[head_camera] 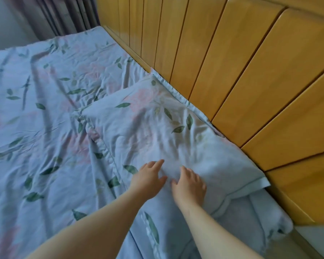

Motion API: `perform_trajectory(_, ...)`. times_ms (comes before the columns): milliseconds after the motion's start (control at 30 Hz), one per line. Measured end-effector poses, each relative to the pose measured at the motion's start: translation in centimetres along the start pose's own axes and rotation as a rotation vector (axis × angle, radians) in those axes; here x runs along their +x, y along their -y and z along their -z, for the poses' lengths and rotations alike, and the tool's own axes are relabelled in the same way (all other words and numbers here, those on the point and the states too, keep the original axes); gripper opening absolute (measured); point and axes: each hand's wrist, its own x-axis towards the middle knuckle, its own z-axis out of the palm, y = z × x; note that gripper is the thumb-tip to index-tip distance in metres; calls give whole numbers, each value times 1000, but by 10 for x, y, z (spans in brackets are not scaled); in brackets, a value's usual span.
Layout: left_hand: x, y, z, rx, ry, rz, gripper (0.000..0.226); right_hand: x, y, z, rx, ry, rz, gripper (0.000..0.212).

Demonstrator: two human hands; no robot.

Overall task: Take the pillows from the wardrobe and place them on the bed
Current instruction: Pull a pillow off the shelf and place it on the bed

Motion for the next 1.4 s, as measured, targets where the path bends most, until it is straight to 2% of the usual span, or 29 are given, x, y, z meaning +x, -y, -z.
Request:
perform_trajectory(167,-74,11,4,-9,36,-65,56,-84,-3,-12,44,-25,-157,39)
perform_trajectory(333,-167,26,14,12,8,-126,48,-183,2,-29,128,-23,-240,44)
perform_trajectory(733,-294,25,12,-81,-29,-141,46,-313,-11,-17,255,-108,-290,47)
perform_trajectory(933,-346,-2,19,-138,-39,-161,46,-369,-29,8,302,-142,-275,44)
perform_trajectory(1233,-409,-47,47,-261,-150,-217,44,-434,-37,57,340,-225,-196,46)
perform_trajectory(1400,-439,-75,77,-472,-160,-296,41,-466,-25,107,653,-317,-156,44)
